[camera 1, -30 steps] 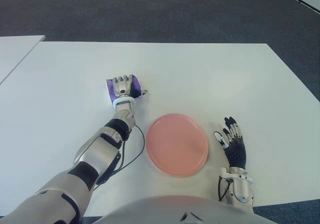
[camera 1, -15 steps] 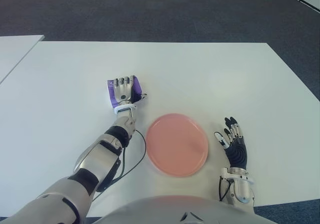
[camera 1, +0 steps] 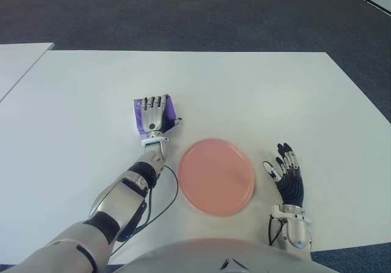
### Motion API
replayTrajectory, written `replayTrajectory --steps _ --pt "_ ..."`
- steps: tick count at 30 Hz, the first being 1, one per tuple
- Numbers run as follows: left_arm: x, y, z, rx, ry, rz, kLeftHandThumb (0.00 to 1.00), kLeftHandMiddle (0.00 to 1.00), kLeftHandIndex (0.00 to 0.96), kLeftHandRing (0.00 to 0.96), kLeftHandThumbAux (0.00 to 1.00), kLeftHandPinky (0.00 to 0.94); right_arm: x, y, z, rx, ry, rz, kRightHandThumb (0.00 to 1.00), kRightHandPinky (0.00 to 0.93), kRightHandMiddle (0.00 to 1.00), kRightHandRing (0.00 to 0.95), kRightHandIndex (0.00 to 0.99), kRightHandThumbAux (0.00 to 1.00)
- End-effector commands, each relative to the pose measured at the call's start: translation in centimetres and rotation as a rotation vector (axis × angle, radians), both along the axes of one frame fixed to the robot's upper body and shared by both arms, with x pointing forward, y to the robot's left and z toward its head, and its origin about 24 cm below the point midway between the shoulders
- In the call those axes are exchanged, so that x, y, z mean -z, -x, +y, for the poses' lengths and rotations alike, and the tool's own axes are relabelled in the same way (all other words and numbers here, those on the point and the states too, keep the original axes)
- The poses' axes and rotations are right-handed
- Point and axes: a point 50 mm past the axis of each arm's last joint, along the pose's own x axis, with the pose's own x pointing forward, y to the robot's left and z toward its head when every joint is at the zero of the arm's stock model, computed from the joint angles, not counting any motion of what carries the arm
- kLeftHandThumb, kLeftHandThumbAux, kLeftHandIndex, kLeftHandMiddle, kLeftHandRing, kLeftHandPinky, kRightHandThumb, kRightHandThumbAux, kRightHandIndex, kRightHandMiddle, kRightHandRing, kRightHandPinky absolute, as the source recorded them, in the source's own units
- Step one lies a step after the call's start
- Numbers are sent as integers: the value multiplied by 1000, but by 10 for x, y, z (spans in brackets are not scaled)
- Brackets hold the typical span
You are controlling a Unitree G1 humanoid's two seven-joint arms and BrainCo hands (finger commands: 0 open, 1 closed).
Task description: Put the tissue paper into the plate.
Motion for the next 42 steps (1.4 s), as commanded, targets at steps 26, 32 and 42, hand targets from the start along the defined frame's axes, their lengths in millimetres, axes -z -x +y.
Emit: replayTrajectory --steps 26,32,42 --pt "25 26 4 59 -117 26 851 530 399 824 666 824 9 1 -11 -30 2 33 11 0 115 52 80 642" --pt "20 22 6 69 -130 0 851 527 399 813 666 820 10 1 -12 -26 1 48 4 0 116 51 87 636" --pt "-4 6 9 97 -130 -98 851 532 400 815 665 818 13 0 -10 -19 -1 52 12 0 121 50 91 638"
